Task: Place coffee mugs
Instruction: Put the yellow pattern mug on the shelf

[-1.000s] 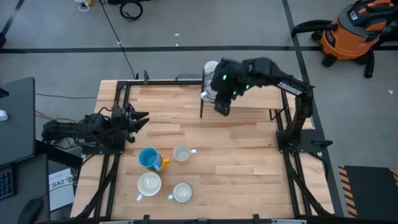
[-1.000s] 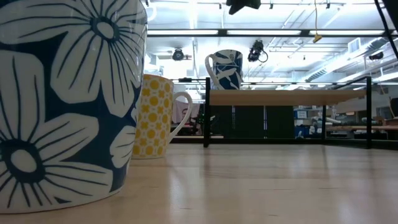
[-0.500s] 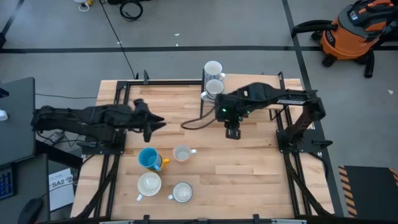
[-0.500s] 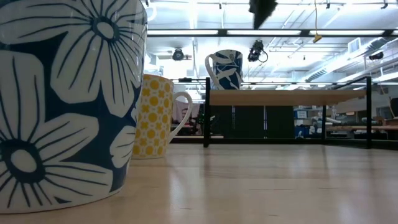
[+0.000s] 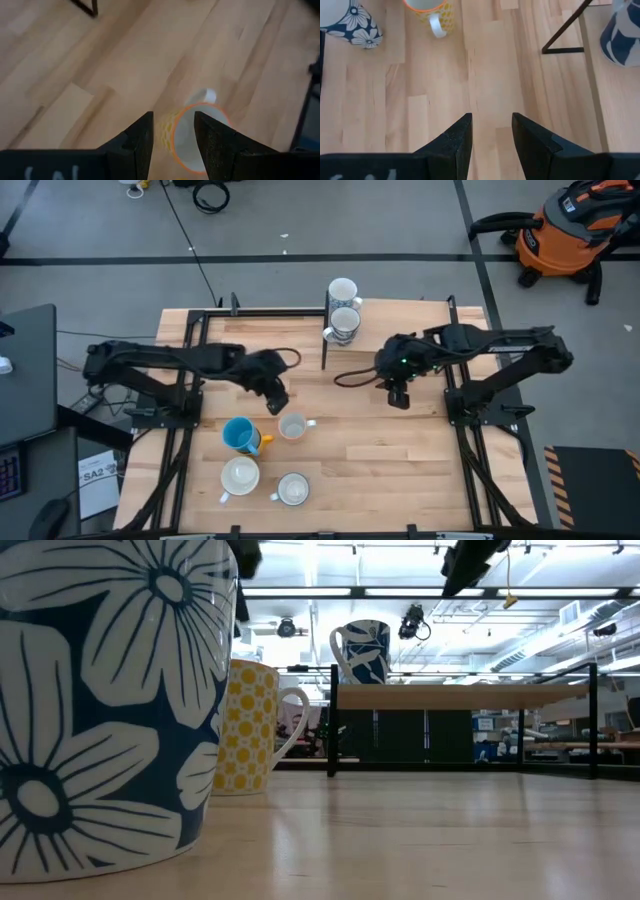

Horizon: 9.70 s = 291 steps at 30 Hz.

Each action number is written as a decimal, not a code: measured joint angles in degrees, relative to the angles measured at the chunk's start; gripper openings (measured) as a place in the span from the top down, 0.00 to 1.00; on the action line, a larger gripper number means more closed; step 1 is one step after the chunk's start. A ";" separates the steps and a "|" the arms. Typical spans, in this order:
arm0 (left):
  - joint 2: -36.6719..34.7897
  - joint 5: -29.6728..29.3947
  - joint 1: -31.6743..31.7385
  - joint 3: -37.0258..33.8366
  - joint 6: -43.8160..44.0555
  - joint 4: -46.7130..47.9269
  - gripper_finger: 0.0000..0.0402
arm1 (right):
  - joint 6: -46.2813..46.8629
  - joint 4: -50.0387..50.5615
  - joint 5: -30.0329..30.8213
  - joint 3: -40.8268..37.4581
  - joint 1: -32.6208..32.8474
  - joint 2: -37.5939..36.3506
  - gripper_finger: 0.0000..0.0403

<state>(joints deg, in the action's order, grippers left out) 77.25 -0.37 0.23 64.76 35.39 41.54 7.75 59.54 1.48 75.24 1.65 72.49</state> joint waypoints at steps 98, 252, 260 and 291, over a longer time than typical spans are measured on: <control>15.32 0.40 3.91 0.16 -53.00 -11.13 0.81 | -4.90 -14.94 -0.07 -4.52 -3.32 -3.15 0.64; -27.76 -2.00 3.39 -18.41 -32.98 2.66 0.63 | 23.28 19.36 2.48 30.29 -0.44 28.22 0.92; -27.76 -2.00 3.39 -18.41 -32.98 1.86 0.63 | 32.13 26.15 3.91 30.51 -5.34 18.17 0.92; -27.76 -2.03 3.39 -18.41 -33.00 1.04 0.63 | 15.14 17.78 8.46 30.45 -43.98 19.35 0.91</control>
<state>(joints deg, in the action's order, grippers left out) 49.50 -2.39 3.62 46.35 2.39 42.58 22.89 77.33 9.94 105.69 -42.33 91.84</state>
